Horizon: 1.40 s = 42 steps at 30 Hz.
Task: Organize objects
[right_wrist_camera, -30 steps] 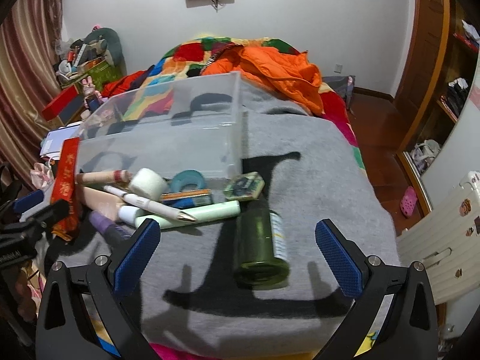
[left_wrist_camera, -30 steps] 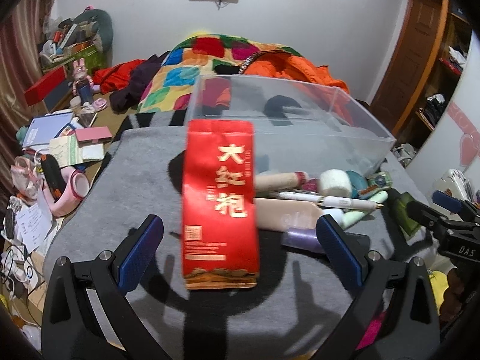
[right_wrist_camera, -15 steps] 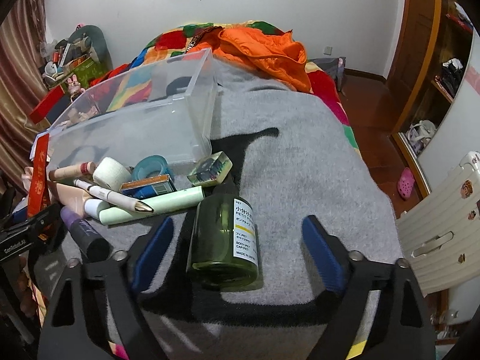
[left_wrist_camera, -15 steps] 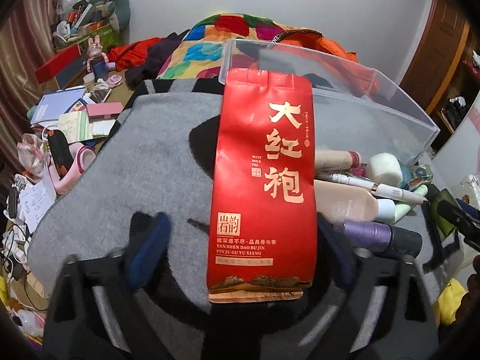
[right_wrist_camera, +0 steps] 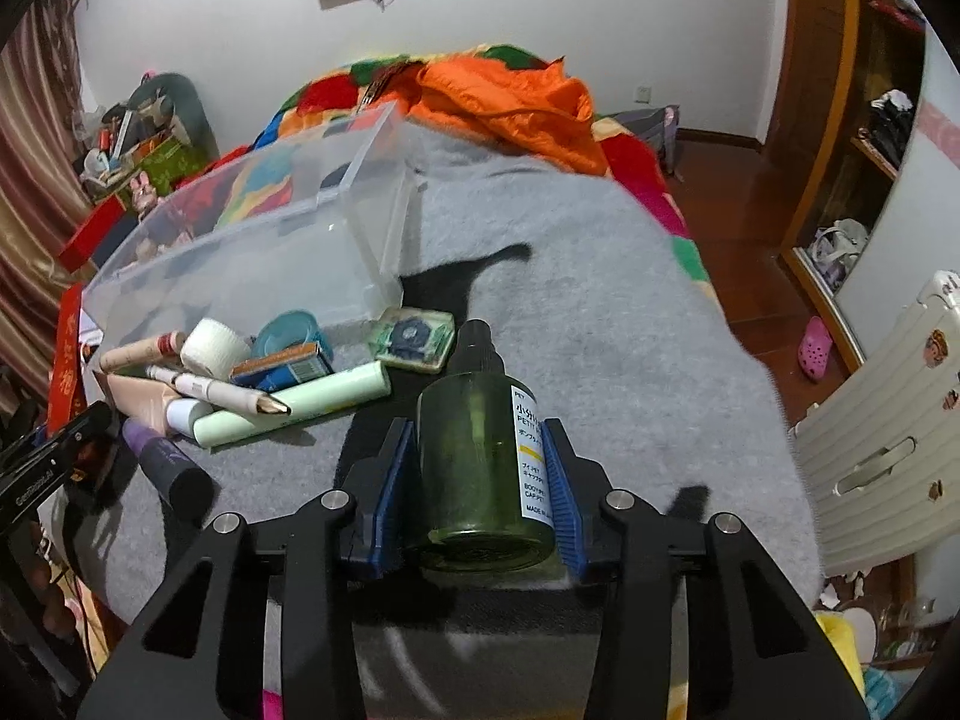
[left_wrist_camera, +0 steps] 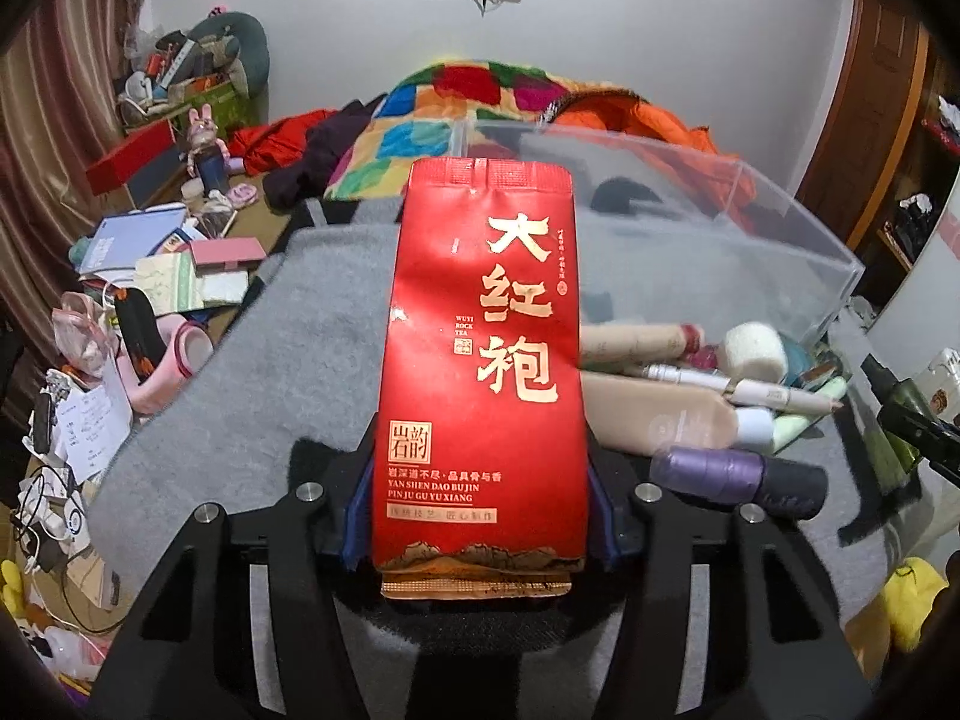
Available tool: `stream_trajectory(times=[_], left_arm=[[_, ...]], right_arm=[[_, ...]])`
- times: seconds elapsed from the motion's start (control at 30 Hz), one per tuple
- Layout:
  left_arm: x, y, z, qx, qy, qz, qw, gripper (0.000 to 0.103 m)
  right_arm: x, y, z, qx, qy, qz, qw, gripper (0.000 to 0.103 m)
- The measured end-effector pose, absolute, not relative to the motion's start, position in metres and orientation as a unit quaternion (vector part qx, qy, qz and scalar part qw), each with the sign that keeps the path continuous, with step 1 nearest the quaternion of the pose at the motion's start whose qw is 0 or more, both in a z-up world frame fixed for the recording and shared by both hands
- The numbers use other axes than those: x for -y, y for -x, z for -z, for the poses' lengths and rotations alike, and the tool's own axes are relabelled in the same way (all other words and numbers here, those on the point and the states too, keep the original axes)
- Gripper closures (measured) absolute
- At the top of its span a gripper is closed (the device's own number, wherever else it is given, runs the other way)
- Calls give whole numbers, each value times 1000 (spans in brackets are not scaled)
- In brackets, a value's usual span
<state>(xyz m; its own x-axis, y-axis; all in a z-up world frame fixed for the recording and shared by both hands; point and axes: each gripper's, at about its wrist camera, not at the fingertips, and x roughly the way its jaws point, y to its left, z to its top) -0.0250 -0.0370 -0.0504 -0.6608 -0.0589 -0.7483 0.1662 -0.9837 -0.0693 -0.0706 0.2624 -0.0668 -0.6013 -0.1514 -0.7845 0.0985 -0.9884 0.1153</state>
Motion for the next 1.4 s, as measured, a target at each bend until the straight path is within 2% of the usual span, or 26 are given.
stream_trajectory(times=[0.37,0.63,1.4], left_arm=[[34,29,2,-67,-344,936,39,48],[33,52,-20,-63,-320,945,19,48],[26,156,18,-75,-424,901,-54,48]], right_arm=[[-227,86,9,36,-357,924,133,65],[-191,116,-5,30,-329,930,163,65],[-142,197,43,-16,-394,907,150,65]])
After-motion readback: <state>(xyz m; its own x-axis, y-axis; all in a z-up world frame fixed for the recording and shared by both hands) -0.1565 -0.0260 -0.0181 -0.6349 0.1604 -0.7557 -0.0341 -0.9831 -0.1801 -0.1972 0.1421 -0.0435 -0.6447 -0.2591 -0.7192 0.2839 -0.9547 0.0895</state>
